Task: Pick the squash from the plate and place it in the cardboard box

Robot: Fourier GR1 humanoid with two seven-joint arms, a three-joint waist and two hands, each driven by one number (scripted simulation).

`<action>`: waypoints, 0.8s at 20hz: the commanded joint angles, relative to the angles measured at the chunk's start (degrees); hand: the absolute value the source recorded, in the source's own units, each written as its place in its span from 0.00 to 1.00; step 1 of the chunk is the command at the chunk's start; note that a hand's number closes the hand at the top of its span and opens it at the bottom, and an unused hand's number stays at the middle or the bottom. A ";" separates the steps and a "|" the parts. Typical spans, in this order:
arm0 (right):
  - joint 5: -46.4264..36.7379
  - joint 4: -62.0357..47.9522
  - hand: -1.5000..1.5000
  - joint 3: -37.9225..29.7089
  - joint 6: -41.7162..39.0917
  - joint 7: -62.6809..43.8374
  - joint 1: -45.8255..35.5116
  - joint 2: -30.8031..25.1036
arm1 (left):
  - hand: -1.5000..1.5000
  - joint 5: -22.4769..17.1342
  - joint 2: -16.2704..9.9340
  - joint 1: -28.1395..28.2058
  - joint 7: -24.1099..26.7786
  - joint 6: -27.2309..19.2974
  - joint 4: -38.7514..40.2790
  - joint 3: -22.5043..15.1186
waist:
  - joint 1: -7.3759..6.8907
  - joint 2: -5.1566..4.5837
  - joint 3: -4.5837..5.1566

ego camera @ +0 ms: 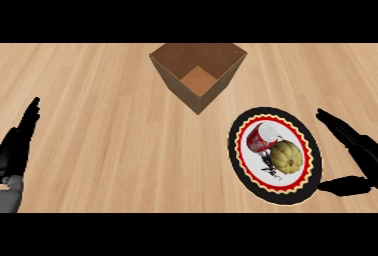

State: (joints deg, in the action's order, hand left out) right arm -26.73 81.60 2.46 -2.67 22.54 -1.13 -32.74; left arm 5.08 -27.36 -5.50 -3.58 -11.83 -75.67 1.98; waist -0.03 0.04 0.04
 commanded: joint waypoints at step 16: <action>-9.01 6.75 0.00 -0.20 -5.18 1.23 2.97 8.61 | 0.50 5.49 4.25 -3.85 -1.63 4.71 2.30 6.11 | 0.26 -0.03 -0.03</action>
State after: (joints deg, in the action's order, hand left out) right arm -34.02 85.90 0.99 -7.11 22.85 0.00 -25.40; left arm 10.32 -22.73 -6.21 -3.69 -8.59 -75.43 6.71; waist 0.11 0.03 0.01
